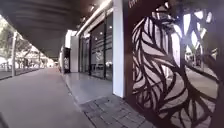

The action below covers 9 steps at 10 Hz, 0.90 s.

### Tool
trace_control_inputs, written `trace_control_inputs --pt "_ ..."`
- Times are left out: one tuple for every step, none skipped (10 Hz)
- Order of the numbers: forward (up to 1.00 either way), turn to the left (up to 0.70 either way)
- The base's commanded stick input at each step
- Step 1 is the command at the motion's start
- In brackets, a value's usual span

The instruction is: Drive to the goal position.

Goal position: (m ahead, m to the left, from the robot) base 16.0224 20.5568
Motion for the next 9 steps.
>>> trace_control_inputs --pt "-0.22 0.0" --pt "-0.04 0.0" --pt "0.0 0.0" --pt "0.0 0.0" --pt "0.0 0.23" --pt "0.0 0.7" --pt "0.0 0.7" --pt "0.0 0.7" --pt "0.0 0.7"
